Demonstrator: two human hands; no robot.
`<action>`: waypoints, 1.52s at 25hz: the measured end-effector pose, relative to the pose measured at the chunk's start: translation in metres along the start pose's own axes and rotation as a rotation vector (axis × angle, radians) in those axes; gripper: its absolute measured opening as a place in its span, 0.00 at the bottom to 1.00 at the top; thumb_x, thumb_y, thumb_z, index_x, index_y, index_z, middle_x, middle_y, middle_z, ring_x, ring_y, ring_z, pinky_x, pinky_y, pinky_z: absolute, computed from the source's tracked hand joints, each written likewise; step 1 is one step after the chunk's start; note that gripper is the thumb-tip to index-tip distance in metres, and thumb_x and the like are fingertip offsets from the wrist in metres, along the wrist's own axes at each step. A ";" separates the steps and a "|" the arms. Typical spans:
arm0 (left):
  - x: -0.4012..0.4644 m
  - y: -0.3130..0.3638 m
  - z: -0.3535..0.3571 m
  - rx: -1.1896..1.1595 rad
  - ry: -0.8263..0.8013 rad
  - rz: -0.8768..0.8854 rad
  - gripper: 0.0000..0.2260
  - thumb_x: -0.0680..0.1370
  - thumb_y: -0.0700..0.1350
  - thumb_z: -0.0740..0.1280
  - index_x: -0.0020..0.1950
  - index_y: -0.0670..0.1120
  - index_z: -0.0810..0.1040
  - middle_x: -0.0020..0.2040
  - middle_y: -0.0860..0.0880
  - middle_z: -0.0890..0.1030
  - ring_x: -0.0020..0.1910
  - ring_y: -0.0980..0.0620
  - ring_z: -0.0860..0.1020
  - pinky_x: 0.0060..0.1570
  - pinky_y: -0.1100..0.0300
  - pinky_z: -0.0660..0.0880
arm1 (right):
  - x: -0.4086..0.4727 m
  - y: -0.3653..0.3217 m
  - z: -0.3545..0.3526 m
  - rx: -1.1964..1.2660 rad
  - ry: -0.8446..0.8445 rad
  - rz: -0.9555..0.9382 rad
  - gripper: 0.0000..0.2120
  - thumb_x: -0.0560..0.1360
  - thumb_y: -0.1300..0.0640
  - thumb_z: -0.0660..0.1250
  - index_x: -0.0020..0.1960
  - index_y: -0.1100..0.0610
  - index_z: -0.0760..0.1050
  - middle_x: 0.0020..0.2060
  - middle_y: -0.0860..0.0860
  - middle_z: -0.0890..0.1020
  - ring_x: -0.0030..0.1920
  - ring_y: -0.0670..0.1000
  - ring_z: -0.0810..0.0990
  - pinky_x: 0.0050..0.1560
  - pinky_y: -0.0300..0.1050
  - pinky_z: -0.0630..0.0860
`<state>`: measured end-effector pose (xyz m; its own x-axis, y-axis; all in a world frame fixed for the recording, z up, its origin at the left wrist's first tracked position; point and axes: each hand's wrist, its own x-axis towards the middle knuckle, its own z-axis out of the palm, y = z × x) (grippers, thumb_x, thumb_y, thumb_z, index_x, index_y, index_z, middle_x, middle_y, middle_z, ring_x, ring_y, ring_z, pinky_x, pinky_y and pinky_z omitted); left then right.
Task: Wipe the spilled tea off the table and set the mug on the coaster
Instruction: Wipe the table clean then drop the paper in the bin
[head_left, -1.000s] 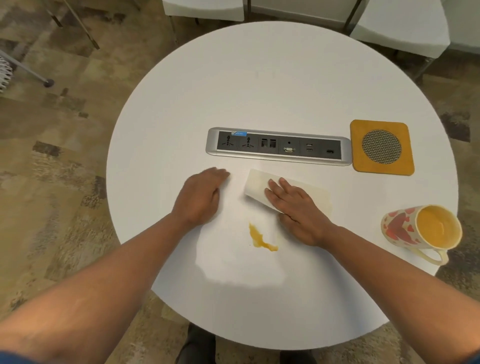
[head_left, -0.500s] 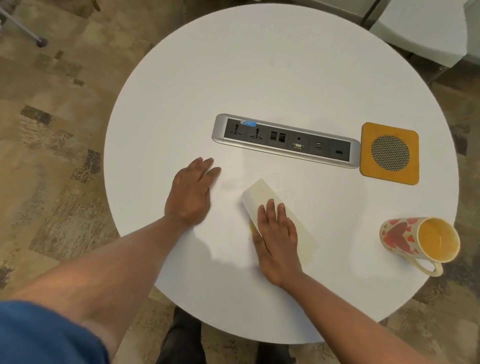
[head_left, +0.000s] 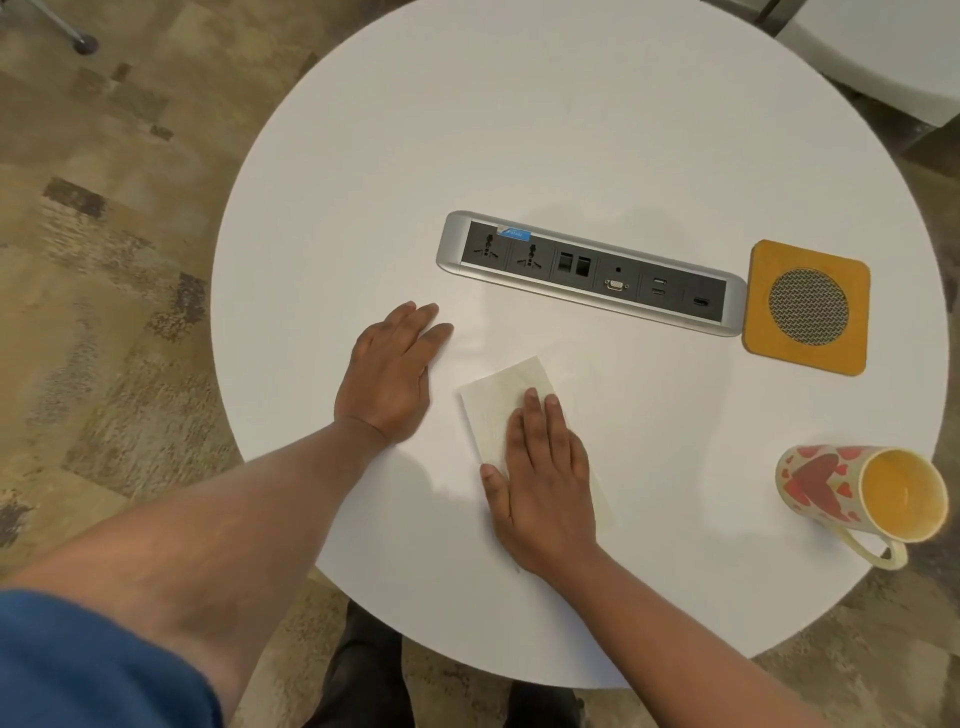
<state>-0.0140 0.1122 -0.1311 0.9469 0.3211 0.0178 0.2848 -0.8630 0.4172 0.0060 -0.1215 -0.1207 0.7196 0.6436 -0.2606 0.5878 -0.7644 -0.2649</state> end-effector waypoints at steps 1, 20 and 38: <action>0.000 0.000 0.000 -0.002 -0.002 -0.002 0.24 0.76 0.30 0.66 0.71 0.42 0.78 0.74 0.41 0.74 0.76 0.36 0.69 0.70 0.40 0.67 | 0.002 0.003 0.002 0.004 0.005 -0.023 0.31 0.83 0.43 0.47 0.80 0.59 0.53 0.81 0.54 0.46 0.80 0.53 0.40 0.76 0.52 0.45; 0.002 -0.005 0.001 0.003 -0.073 -0.002 0.27 0.74 0.31 0.65 0.74 0.43 0.75 0.77 0.43 0.71 0.78 0.38 0.66 0.73 0.42 0.63 | 0.046 0.000 0.008 -0.112 -0.021 -0.375 0.30 0.83 0.44 0.48 0.80 0.58 0.50 0.81 0.55 0.50 0.80 0.53 0.43 0.77 0.54 0.50; 0.003 -0.003 0.002 0.017 -0.041 -0.004 0.22 0.77 0.34 0.60 0.71 0.42 0.77 0.75 0.42 0.74 0.76 0.37 0.69 0.70 0.41 0.67 | -0.008 0.045 0.002 -0.006 -0.014 -0.491 0.25 0.83 0.57 0.54 0.79 0.56 0.57 0.79 0.52 0.58 0.80 0.52 0.51 0.77 0.50 0.54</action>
<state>-0.0117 0.1144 -0.1343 0.9511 0.3083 -0.0206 0.2902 -0.8684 0.4021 0.0257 -0.1608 -0.1324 0.3522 0.9283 -0.1192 0.8583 -0.3711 -0.3544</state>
